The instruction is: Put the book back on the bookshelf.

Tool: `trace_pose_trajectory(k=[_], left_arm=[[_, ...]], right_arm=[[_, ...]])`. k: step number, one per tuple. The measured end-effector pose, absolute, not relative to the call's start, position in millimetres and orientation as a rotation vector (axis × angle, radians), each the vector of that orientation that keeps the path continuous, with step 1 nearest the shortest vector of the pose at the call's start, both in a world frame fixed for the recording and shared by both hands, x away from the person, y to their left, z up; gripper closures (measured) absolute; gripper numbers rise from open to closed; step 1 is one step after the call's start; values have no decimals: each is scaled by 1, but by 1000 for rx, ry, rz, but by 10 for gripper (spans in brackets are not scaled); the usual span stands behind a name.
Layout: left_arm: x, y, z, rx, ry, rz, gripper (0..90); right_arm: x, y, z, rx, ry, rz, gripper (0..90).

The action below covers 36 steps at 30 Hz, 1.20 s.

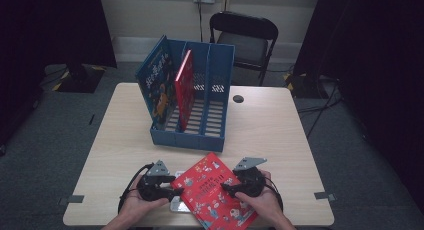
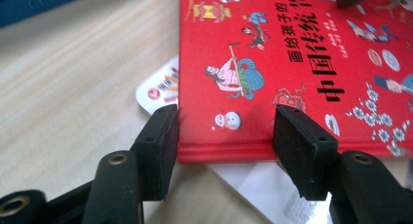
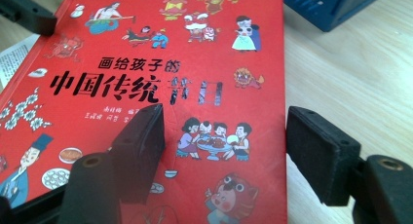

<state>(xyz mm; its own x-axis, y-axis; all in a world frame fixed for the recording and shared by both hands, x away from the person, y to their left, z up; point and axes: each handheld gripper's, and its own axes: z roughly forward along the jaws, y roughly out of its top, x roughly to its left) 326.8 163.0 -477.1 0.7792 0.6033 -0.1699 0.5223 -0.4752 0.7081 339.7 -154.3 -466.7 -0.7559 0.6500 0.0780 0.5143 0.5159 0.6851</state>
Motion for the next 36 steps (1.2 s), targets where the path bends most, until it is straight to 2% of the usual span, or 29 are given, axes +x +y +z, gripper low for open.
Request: trace_pose_trajectory(k=[11,16,19,23,28,31,36], left_arm=[[350,148,-478,2151,863,196,419],[356,142,-479,2128,868,220,434],[361,138,-481,2103,864,220,473],[369,133,-480,2107,882,233,451],[366,133,-481,2084,902,192,495],[353,130,-481,2093,886,122,472],[350,129,-482,2078,898,79,471]], right_arm=[[343,-166,-467,1060,2523,1051,296],[343,-170,-467,1078,2503,1044,281],[341,-172,-466,1091,2483,1031,273],[338,-175,-466,1106,2475,1016,267],[335,-182,-467,1116,2477,1038,267],[336,-183,-468,1130,2478,1055,263],[335,-184,-469,1131,2476,1063,260]])
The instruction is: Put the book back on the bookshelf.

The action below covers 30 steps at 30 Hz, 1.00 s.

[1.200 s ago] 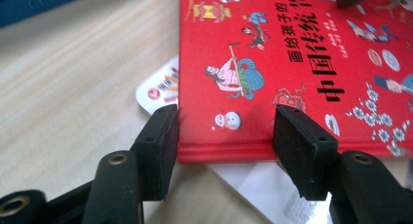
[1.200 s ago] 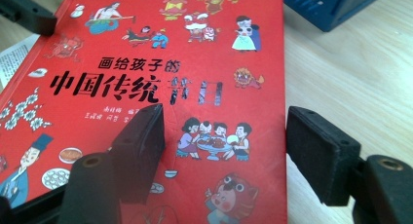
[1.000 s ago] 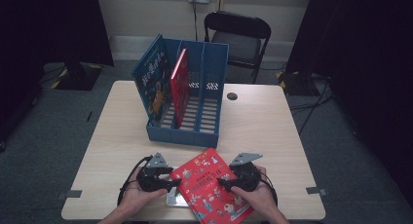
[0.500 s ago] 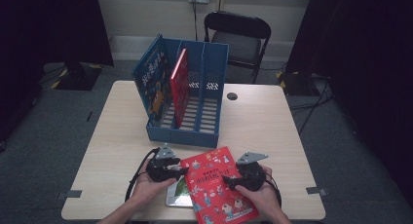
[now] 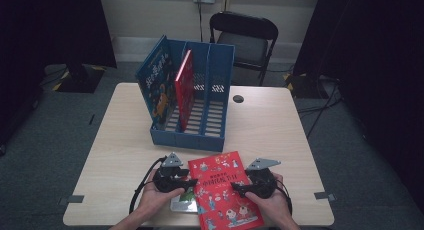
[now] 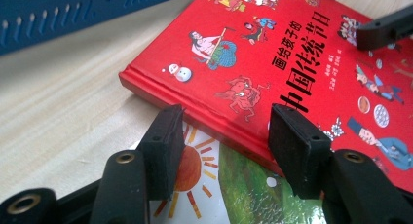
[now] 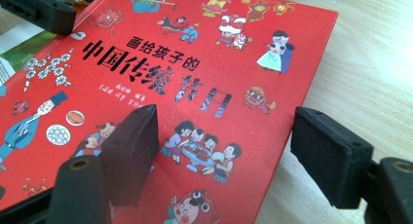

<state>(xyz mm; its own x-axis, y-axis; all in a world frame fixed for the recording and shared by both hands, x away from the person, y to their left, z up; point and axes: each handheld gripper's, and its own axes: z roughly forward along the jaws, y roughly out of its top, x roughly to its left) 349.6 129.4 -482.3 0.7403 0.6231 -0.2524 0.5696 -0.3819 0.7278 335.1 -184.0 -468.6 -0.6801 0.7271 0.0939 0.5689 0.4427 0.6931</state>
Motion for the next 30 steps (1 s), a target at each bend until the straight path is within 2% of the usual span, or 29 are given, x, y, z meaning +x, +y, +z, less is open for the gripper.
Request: trace_pose_trajectory(k=[2,7,13,18,21,23,30], left_arm=[[353,130,-484,2055,894,47,470],[362,118,-485,2054,873,93,412],[363,116,-486,2051,863,87,407],[352,117,-484,2074,829,33,379],[348,115,-485,2084,802,77,367],[346,113,-486,2089,786,95,319],[345,111,-486,2093,786,99,274]], right_arm=[[334,-183,-468,1133,2476,1055,260],[327,-187,-466,1131,2497,1032,250],[320,-191,-467,1134,2489,1048,245],[323,-193,-472,1162,2488,1091,186],[328,-195,-474,1187,2504,1109,155],[329,-194,-475,1197,2503,1114,136],[336,-187,-477,1244,2505,1102,95]])
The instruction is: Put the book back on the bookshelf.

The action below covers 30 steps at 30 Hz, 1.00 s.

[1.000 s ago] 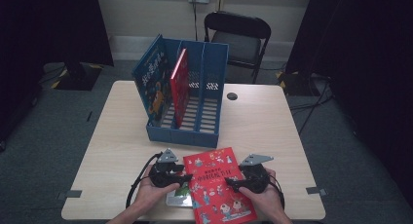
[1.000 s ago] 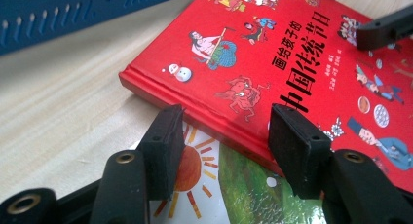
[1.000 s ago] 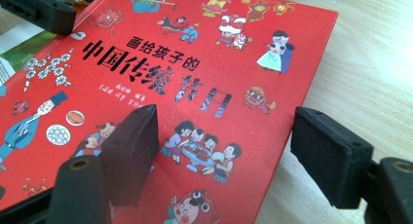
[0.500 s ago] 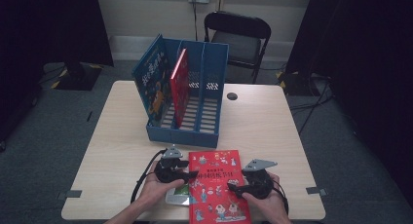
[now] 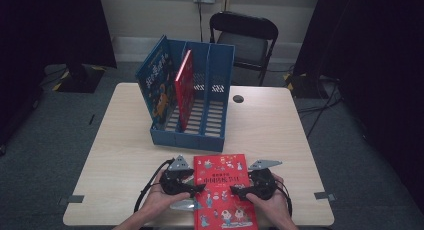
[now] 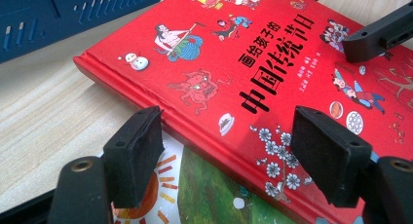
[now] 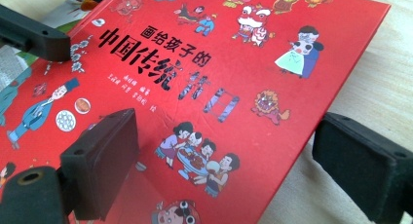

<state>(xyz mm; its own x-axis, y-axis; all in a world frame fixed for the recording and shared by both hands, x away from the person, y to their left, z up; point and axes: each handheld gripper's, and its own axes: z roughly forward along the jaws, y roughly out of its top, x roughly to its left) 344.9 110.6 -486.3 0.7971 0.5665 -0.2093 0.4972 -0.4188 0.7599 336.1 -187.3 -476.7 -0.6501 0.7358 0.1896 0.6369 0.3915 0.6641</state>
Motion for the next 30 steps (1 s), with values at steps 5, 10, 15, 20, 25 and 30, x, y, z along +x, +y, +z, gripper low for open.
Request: trace_pose_trajectory(k=[5,10,15,20,25,30], left_arm=[[345,111,-486,2091,794,89,274],[348,112,-486,2074,805,56,270],[352,113,-484,2078,820,17,267],[357,113,-484,2065,826,-27,266],[358,114,-484,2062,826,-36,263],[357,113,-484,2064,826,-24,257]], right_arm=[[333,-187,-472,1233,2476,1091,140],[328,-188,-462,1187,2416,1145,188],[331,-187,-453,1180,2415,1219,198],[340,-175,-450,1147,2455,1226,202],[353,-163,-448,1118,2520,1217,199],[355,-168,-452,1136,2507,1257,259]])
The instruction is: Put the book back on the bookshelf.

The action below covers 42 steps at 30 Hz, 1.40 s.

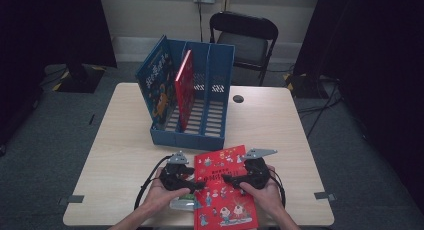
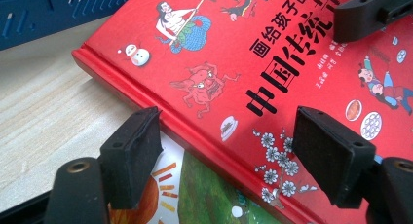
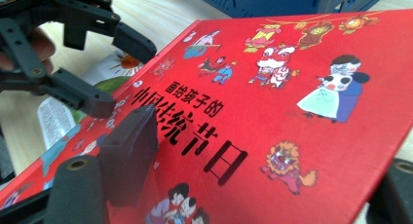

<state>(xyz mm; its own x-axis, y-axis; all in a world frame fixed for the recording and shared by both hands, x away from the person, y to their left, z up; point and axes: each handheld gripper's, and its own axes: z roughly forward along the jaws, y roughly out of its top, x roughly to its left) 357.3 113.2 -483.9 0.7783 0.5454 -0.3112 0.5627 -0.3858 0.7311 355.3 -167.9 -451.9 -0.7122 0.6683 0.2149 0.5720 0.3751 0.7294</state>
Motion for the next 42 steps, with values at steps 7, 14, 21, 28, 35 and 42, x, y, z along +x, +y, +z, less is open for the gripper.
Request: trace_pose_trajectory(k=[7,14,21,28,35,42], left_arm=[[358,113,-484,2054,830,-33,245],[357,112,-483,2017,830,-24,205],[361,114,-485,1980,843,-79,147],[365,113,-486,1933,848,-132,115],[367,117,-484,1919,876,-160,177],[367,122,-482,1897,889,-164,254]], right_arm=[[351,-173,-448,1099,2508,1277,311],[345,-178,-441,1043,2501,1308,367],[341,-179,-435,983,2481,1346,424],[338,-179,-430,940,2456,1397,489],[340,-178,-432,984,2446,1407,486],[342,-175,-433,1049,2423,1391,474]])
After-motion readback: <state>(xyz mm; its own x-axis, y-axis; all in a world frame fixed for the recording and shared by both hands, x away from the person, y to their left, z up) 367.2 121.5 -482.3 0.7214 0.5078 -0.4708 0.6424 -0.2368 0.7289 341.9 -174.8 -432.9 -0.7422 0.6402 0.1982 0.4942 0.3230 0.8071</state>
